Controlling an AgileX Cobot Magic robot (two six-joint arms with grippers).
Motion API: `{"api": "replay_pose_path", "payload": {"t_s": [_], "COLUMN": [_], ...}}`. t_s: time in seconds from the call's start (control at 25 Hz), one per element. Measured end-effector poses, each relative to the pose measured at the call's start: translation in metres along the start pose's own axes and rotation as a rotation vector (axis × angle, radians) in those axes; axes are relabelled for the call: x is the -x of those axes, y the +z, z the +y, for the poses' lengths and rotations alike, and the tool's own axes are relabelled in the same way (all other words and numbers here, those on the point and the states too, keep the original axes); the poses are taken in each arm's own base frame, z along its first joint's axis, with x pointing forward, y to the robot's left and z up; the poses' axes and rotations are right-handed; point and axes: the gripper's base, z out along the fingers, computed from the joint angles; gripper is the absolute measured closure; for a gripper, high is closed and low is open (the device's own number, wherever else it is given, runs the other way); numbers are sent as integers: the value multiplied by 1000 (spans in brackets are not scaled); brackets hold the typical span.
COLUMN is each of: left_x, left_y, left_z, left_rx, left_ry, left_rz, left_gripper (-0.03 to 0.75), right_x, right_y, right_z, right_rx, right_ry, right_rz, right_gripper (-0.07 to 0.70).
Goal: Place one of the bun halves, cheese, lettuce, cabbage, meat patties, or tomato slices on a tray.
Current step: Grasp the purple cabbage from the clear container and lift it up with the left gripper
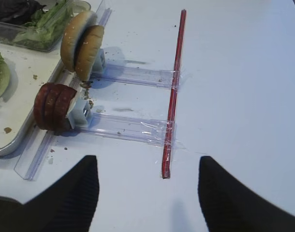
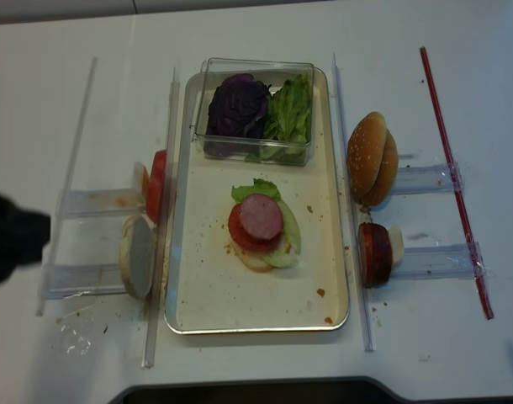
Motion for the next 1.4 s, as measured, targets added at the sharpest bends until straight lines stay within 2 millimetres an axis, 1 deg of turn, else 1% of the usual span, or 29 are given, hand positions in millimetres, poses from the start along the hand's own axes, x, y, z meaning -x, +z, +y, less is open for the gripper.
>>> {"api": "replay_pose_path", "payload": {"t_s": [0.08, 0.12, 0.16, 0.24, 0.28, 0.36, 0.44, 0.56, 0.6, 0.72, 0.84, 0.92, 1.0, 1.12, 1.32, 1.4], "left_x": [23, 47, 47, 71, 81, 102, 120, 141, 141, 152, 162, 168, 174, 184, 196, 201], "left_y": [10, 19, 19, 32, 35, 46, 54, 68, 68, 75, 87, 98, 110, 131, 175, 191], "left_z": [1, 2, 2, 4, 5, 8, 10, 12, 12, 13, 10, 3, -10, -38, -84, -99], "left_rx": [0, 0, 0, 9, 18, 37, 48, 54, 54, 54, 25, 12, -10, -43, -95, -109], "left_ry": [-3, -6, -6, -4, -1, 8, 13, 14, 14, 14, 9, 28, 66, 133, 215, 240], "left_rz": [52, 77, 77, 105, 103, 117, 113, 118, 118, 119, 131, 146, 162, 184, 228, 233], "left_gripper": [413, 412, 412, 402, 397, 382, 374, 363, 363, 358, 353, 349, 344, 323, 301, 298], "right_x": [0, 0, 0, 0, 0, 0, 0, 0, 0, 0, 0, 0, 0, 0, 0, 0], "right_y": [0, 0, 0, 0, 0, 0, 0, 0, 0, 0, 0, 0, 0, 0, 0, 0], "right_z": [0, 0, 0, 0, 0, 0, 0, 0, 0, 0, 0, 0, 0, 0, 0, 0], "right_rx": [0, 0, 0, 0, 0, 0, 0, 0, 0, 0, 0, 0, 0, 0, 0, 0], "right_ry": [0, 0, 0, 0, 0, 0, 0, 0, 0, -2, -2, -2, -2, -2, -2, -2], "right_rz": [0, 0, 0, 0, 0, 0, 0, 0, 0, 0, 0, 0, 0, 0, 0, 0], "right_gripper": [178, 178, 178, 178, 178, 178, 178, 178, 178, 178, 178, 178, 178, 178, 178, 178]}}
